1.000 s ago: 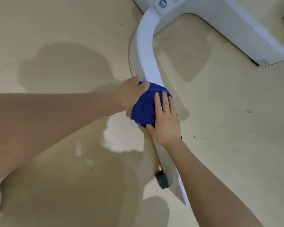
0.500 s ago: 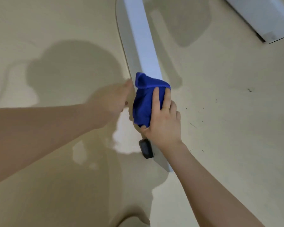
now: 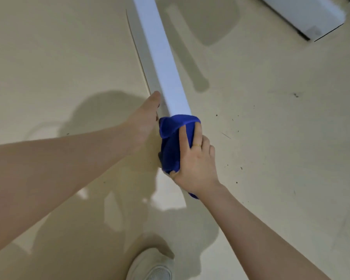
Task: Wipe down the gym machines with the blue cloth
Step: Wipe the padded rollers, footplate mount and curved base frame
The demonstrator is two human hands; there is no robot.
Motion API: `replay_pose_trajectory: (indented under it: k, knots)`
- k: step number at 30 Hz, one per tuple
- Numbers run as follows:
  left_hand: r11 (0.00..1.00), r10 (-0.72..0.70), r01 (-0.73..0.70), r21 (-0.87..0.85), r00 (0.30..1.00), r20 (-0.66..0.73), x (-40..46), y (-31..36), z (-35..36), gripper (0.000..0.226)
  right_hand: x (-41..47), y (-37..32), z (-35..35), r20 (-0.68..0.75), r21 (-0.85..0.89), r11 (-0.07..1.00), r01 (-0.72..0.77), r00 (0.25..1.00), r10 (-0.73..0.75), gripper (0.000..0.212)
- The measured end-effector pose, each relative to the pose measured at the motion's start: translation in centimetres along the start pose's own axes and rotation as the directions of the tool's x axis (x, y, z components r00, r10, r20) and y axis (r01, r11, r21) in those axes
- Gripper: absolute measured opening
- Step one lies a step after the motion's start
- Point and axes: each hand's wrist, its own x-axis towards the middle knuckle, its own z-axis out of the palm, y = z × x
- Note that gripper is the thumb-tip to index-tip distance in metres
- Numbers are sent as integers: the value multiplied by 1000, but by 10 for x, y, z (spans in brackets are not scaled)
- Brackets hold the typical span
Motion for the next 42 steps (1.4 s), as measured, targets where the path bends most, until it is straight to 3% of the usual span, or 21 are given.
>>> replay_pose_trajectory:
  k: [3,6,11,15,17,20,21,23,25,27,29,31,35,39,42]
  knots:
    - [999,-31,32,-20,999,41,-2,-3,13,31,36,-5,-11,85,51,997,64,994,-68,100]
    - [1000,-21,21,7,1000,23,-8,-3,14,30,44,-16,-16,-43,73,997,12,999,-9,94]
    - [995,-21,22,101,1000,-10,-14,-7,18,21,-25,7,-10,136,117,992,46,989,-62,103]
    - [990,76,-62,127,992,-101,-13,-10,30,48,-35,28,-12,188,276,952,135,963,-191,93]
    - [989,82,-65,135,989,-122,-10,-9,34,55,-22,47,-26,140,458,880,122,968,-207,81]
    - [988,98,-84,127,990,-103,-1,-9,34,51,9,70,-32,-85,571,821,-15,993,78,70]
    - [983,124,-109,145,988,-96,1,-7,33,49,23,68,-32,-90,633,769,-90,978,188,66]
    - [981,134,-115,157,984,-118,8,-4,29,56,47,49,-34,119,827,499,-258,949,293,63]
    - [982,121,-97,160,981,-149,14,0,22,69,61,28,-37,255,883,349,-314,945,205,48]
    - [982,117,-91,167,982,-148,17,6,12,71,68,17,-40,182,889,401,-223,973,139,20]
    - [984,94,-74,160,988,-121,20,11,4,69,77,9,-40,29,751,654,-85,995,96,18]
    - [986,72,-58,157,993,-89,21,13,1,65,94,5,-39,-30,600,798,-62,995,100,18]
    - [991,72,-61,117,993,-89,22,16,-1,56,97,3,-39,-37,568,823,8,999,16,43]
    - [984,122,-123,126,992,12,25,24,-1,59,47,15,-27,-111,538,841,53,994,9,44]
    - [973,143,-156,172,986,84,26,13,-1,64,70,16,-39,-7,666,746,-7,1000,15,41]
